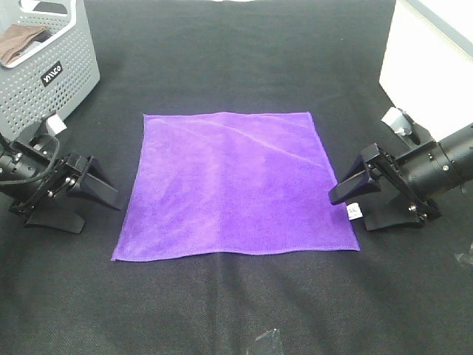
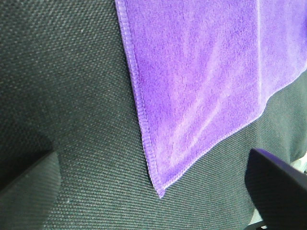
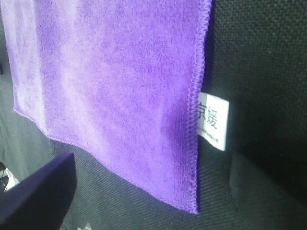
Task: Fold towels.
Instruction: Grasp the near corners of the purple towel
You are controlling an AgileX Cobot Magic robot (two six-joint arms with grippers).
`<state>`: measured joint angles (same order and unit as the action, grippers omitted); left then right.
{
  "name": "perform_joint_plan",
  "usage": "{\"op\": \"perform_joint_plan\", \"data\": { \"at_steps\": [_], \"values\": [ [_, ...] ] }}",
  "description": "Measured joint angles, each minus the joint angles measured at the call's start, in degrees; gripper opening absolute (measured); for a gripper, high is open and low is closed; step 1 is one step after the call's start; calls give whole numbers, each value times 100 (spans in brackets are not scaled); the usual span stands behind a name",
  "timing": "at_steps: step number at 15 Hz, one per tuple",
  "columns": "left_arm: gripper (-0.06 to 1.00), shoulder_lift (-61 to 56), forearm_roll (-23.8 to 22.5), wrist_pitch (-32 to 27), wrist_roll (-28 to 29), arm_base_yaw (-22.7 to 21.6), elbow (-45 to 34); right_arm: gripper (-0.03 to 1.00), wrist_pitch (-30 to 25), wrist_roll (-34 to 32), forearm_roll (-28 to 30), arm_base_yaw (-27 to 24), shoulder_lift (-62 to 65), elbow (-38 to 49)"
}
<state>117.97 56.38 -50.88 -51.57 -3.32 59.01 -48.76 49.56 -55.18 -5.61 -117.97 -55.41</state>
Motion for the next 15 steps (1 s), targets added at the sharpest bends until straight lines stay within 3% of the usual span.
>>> {"op": "perform_joint_plan", "data": {
  "at_steps": [6, 11, 13, 15],
  "values": [
    [79, 178, -34, 212, 842, 825, 97, 78, 52, -149, -6, 17, -74, -11],
    [69, 590, -86, -40, 1513, 1553, 705, 66, 229, -275, -172, 1060, -315, -201],
    [52, 688, -218, -11, 1696, 1604, 802, 51, 327, -430, -126, 1163, -350, -252],
    [23, 745, -361, 86, 1730, 1604, 808, 33, 453, -544, 40, 1163, -367, -252]
  ]
}}
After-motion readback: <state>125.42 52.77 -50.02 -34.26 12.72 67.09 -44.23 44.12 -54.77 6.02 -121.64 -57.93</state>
